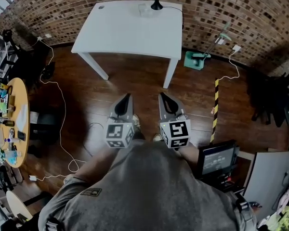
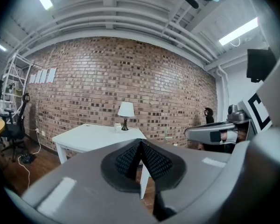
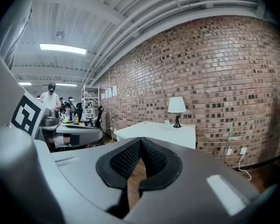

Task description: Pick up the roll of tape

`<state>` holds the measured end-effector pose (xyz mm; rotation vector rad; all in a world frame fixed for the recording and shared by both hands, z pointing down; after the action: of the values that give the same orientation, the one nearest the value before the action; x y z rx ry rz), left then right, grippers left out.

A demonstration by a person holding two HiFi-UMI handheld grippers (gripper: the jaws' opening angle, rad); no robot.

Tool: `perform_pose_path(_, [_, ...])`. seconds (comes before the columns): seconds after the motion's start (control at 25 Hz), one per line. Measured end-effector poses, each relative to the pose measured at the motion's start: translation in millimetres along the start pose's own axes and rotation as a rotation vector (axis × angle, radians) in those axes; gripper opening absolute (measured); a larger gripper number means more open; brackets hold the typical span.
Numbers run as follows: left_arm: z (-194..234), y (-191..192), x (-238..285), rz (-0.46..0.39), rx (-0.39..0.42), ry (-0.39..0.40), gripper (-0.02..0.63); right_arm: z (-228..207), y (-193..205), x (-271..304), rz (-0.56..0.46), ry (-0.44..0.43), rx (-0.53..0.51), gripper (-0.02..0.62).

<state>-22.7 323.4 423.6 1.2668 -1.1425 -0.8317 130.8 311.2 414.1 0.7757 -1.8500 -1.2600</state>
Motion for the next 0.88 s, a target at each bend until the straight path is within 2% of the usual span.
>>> perform_pose_path(0.36, [45.1, -6.7, 63.0, -0.014, -0.008, 0.053, 0.002, -7.7, -22.3, 63.8, 0.001, 0.046, -0.014, 0.015])
perform_pose_path(0.68, [110.4, -18.9, 106.6, -0.029, -0.008, 0.110, 0.002, 9.6, -40.3, 129.9, -0.012, 0.098, -0.012, 0.015])
perform_pose_path(0.88, [136.9, -17.1, 127.9, -0.032, -0.002, 0.152, 0.002, 13.3, -43.8, 157.1, -0.021, 0.148, -0.001, 0.014])
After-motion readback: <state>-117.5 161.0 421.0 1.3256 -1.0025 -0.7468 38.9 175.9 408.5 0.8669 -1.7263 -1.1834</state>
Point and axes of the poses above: the fingertips, and each gripper's own axes: x forward along the fingers, z to its left, y out of its underside, the point moved 4 cm from there along -x, backward along the fingers, and after that the axes turned 10 degrees about x, right-handed, at the moved point
